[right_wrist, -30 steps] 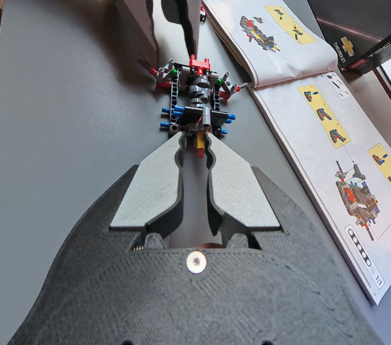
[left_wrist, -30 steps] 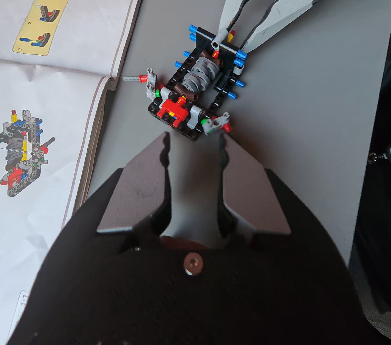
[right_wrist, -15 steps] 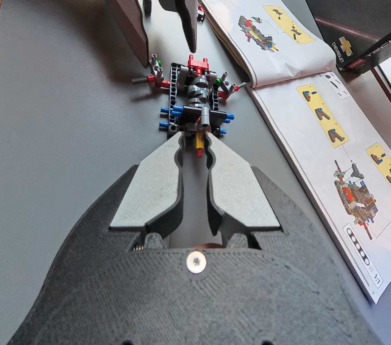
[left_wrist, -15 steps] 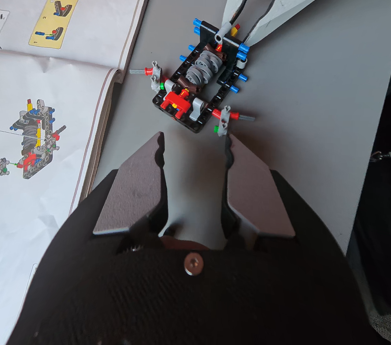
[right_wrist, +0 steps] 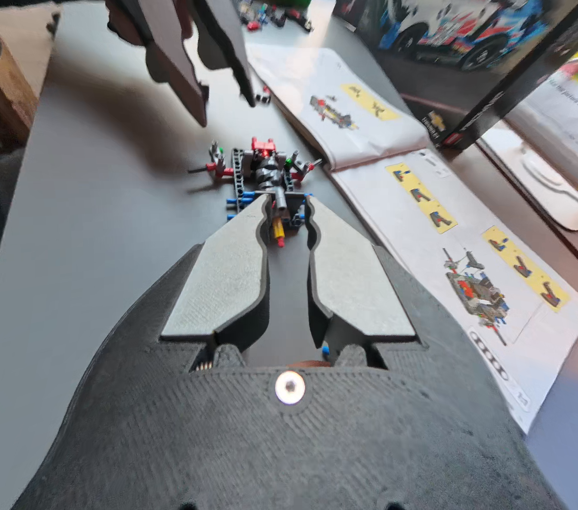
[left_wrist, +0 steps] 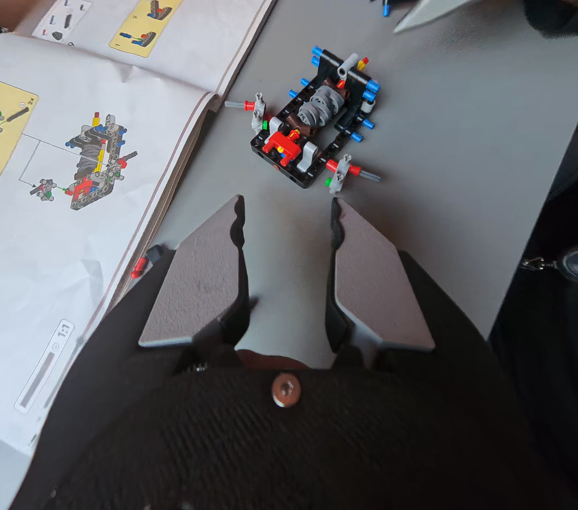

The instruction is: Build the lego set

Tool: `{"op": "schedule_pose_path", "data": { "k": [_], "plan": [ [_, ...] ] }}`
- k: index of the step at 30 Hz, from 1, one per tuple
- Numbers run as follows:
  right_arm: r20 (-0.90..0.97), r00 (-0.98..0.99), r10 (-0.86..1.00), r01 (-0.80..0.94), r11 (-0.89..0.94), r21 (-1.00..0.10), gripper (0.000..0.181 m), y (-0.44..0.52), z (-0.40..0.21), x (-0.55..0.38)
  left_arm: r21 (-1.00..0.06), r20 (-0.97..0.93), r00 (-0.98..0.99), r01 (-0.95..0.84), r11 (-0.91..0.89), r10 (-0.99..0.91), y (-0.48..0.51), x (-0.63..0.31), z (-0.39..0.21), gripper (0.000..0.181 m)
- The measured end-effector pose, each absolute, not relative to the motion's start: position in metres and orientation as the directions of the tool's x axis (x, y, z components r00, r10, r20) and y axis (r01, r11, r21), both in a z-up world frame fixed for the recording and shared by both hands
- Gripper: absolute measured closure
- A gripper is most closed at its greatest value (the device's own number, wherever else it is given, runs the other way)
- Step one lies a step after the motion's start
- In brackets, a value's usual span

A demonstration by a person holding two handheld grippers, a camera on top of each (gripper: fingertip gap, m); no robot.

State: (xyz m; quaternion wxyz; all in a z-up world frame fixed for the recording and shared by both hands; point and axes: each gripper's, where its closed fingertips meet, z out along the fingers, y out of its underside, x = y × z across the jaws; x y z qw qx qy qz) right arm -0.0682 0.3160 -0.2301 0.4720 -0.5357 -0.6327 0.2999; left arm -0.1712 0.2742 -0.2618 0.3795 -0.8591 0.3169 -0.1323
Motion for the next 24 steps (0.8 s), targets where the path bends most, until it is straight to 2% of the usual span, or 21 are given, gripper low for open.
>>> {"op": "schedule_pose_path", "data": {
  "k": [3, 7, 11, 13, 15, 19, 21, 24],
  "plan": [
    [0.284, 0.116, 0.952, 0.297, 0.240, -0.924, 0.166, 0.333, -0.202, -0.052, -0.777, -0.025, 0.774, -0.413, -0.475, -0.632, 0.264, -0.170, -0.251, 0.131],
    [0.307, 0.289, 0.907, 0.253, 0.237, -0.938, 0.171, 0.372, -0.179, -0.013, -0.835, -0.061, 0.749, -0.400, -0.378, -0.659, 0.243, -0.156, -0.241, 0.133],
    [0.243, 0.402, 0.883, 0.197, 0.176, -0.965, 0.172, 0.402, -0.172, 0.023, -0.911, -0.010, 0.547, -0.350, -0.218, -0.837, 0.197, -0.109, -0.233, 0.133],
    [0.199, 0.426, 0.882, 0.174, 0.136, -0.975, 0.172, 0.414, -0.175, 0.033, -0.911, -0.006, 0.460, -0.369, -0.185, -0.888, 0.182, -0.094, -0.238, 0.135],
    [0.119, 0.424, 0.898, 0.133, 0.069, -0.989, 0.171, 0.420, -0.179, 0.037, -0.902, -0.048, 0.468, -0.399, -0.162, -0.882, 0.186, -0.092, -0.240, 0.132],
    [-0.010, 0.381, 0.924, 0.056, -0.034, -0.998, 0.165, 0.421, -0.178, 0.035, -0.945, -0.011, 0.529, -0.283, -0.165, -0.849, 0.201, -0.100, -0.225, 0.143],
    [-0.020, 0.367, 0.930, 0.069, -0.048, -0.996, 0.162, 0.420, -0.182, 0.031, -0.955, 0.040, 0.563, -0.222, -0.198, -0.825, 0.210, -0.107, -0.220, 0.144],
    [-0.008, 0.344, 0.939, 0.123, -0.053, -0.991, 0.151, 0.416, -0.193, 0.021, -0.960, 0.107, 0.512, -0.170, -0.223, -0.852, 0.208, -0.107, -0.216, 0.142]
  ]
}}
